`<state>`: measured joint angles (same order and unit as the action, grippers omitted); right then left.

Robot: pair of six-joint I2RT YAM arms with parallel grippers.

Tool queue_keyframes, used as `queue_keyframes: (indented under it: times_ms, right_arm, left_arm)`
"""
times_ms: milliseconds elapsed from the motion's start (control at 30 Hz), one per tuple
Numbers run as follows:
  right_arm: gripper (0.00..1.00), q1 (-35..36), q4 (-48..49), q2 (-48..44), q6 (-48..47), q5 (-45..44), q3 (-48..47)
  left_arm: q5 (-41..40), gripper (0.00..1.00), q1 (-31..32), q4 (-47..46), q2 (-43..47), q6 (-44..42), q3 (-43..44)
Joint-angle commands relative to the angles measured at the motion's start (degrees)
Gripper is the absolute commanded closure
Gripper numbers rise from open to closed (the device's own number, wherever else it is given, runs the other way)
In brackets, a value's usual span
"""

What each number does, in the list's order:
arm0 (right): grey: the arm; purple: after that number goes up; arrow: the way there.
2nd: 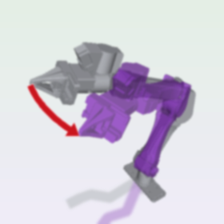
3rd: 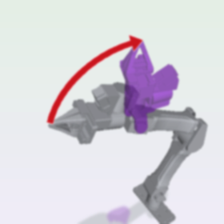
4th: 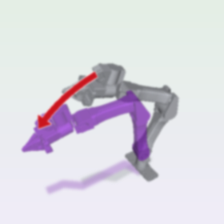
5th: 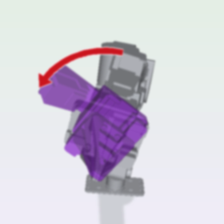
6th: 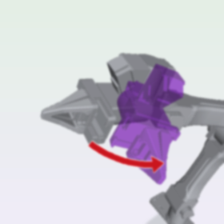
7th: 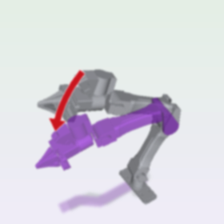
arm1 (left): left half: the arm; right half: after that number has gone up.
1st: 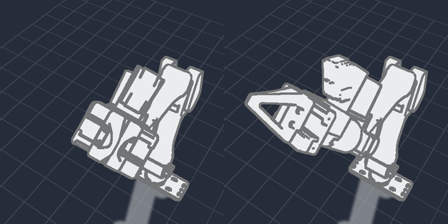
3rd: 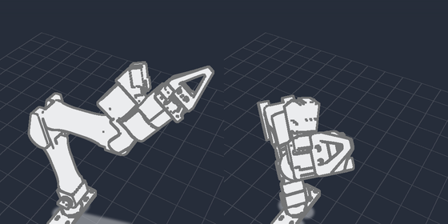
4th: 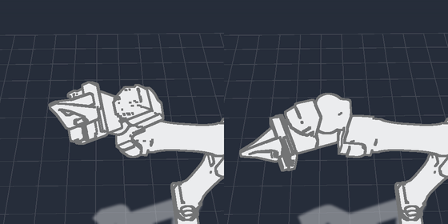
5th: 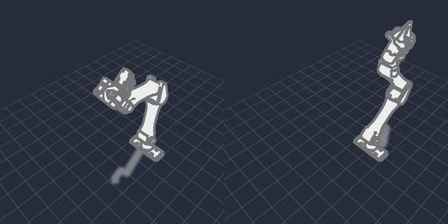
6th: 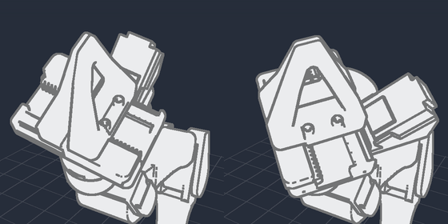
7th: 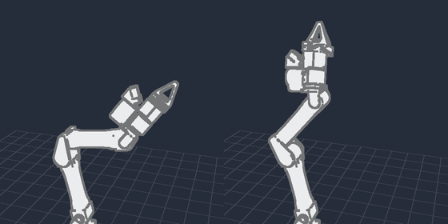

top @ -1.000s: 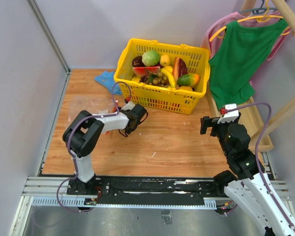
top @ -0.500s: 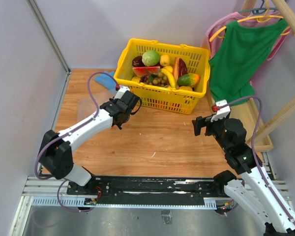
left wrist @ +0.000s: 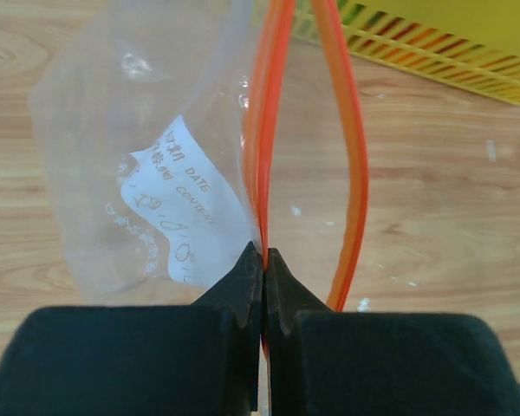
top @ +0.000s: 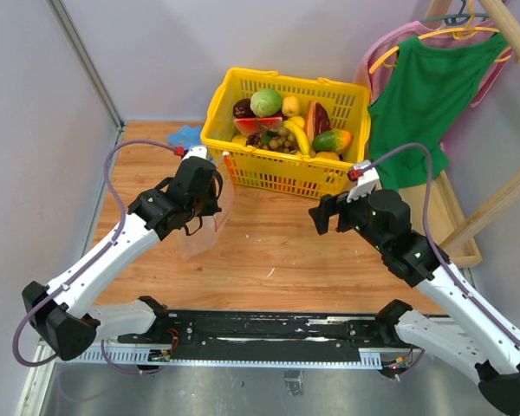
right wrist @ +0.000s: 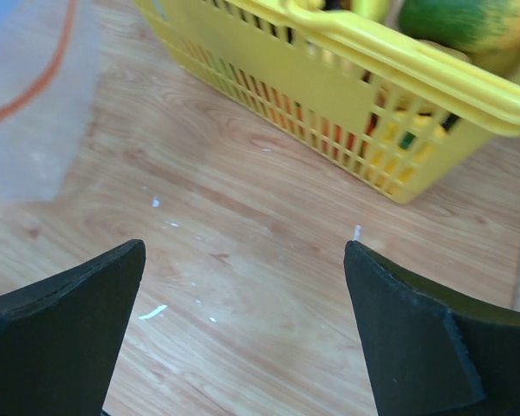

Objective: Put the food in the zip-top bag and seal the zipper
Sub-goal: Pick up the zipper food storage bag at the center of the board, then open the zipper of the food storage bag.

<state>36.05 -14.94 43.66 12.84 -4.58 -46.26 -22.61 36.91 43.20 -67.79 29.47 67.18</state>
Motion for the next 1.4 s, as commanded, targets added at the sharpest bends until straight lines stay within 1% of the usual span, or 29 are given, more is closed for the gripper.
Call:
queue_keyframes:
  times_ms: [0,100,167,333,400,533,767,933,1100,1200,1267,1367]
  right_arm:
    - [0.01,5.57,-1.68,4.93,5.79,-3.45,-6.99]
    - [0.00,9.60,-3.51,9.29,7.58,-6.23,-11.26]
    - [0.01,11.32,-5.00,12.14,9.48,-7.21,-14.00]
    - [0.04,12.14,-4.82,17.88,15.62,-5.27,-17.55]
    - [0.05,12.32,-5.18,20.30,16.94,-4.69,-19.73]
    - [0.09,13.04,-5.44,24.40,18.63,-4.09,-22.84]
    - [0.18,13.89,-5.41,30.45,21.21,-4.10,-25.53]
    - [0.24,13.88,-4.22,32.71,22.10,-3.16,-26.41]
    - [0.26,13.98,-4.25,34.46,22.24,-1.98,-28.44]
    - [0.26,13.96,-4.94,33.66,21.96,-3.00,-28.68]
    - [0.26,13.97,-6.11,32.51,21.53,-5.19,-28.66]
    - [0.26,13.96,-6.15,31.21,20.69,-6.16,-28.87]
  left_arm:
    - [9.40,1.00,0.45,-2.07,2.86,7.33,-0.39]
    - [12.69,1.00,0.45,-3.46,4.01,8.02,-1.41]
    - [13.47,1.00,0.52,-3.56,4.14,8.36,-1.94]
    - [15.00,1.00,2.08,-4.10,4.22,9.45,-1.66]
    - [14.27,1.00,3.79,-4.49,4.44,10.19,-1.13]
    - [10.30,1.00,7.30,-5.38,5.37,12.33,-1.44]
    - [8.54,1.00,9.00,-7.61,5.54,13.94,-2.51]
    - [7.66,1.00,10.60,-8.91,4.97,14.57,-2.64]
    - [5.31,1.00,12.30,-8.79,3.28,14.66,-2.88]
    - [3.75,1.00,13.04,-8.59,2.56,14.62,-3.34]
    - [2.89,1.00,13.23,-8.56,2.42,14.63,-3.72]
    - [3.04,1.00,13.51,-9.14,2.25,14.31,-3.96]
